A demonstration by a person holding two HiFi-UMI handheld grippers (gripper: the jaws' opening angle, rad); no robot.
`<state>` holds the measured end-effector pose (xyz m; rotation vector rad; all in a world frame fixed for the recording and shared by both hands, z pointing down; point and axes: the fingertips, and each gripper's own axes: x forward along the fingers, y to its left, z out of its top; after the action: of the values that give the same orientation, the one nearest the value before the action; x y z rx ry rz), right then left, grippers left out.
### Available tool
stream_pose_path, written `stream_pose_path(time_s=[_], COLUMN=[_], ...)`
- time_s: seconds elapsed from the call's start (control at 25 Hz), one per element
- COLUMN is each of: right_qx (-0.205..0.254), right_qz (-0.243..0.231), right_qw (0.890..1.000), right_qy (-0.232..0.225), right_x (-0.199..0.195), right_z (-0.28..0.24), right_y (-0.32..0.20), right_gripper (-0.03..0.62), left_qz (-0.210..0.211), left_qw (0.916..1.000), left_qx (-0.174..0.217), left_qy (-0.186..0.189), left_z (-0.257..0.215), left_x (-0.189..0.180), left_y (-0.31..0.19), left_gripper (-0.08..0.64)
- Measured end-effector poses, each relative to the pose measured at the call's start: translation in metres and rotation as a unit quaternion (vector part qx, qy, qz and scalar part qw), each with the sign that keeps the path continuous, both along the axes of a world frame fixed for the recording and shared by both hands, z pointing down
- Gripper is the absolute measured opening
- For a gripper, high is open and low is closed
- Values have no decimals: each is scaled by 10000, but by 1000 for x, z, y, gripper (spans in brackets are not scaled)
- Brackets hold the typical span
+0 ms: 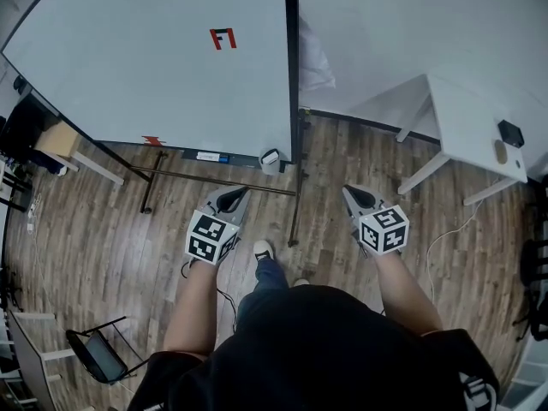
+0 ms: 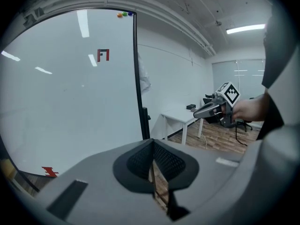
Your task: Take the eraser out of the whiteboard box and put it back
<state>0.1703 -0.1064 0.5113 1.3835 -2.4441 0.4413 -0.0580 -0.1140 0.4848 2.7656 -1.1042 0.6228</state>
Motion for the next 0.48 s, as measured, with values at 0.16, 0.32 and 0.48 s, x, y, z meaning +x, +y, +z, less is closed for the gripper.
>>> stream_pose_path(time_s=[0.16, 0.32, 0.48], right_qx=[-16, -35, -67], right_qz=[48, 122, 184], right_qw=[10000, 9999, 9998], right_qy=[46, 44, 19], right_x=[-3, -3, -4], right_z=[1, 2, 5], right_y=[-7, -16, -28], right_gripper=[-6, -6, -6], left_qz=[54, 111, 160], left_qw=[9999, 9999, 9997], left_qx=[-68, -109, -156], left_qy=[51, 53, 39], left_z=[8, 10, 14], left_x=[-1, -2, -3], left_y=[-9, -20, -34], left_gripper=[11, 11, 11])
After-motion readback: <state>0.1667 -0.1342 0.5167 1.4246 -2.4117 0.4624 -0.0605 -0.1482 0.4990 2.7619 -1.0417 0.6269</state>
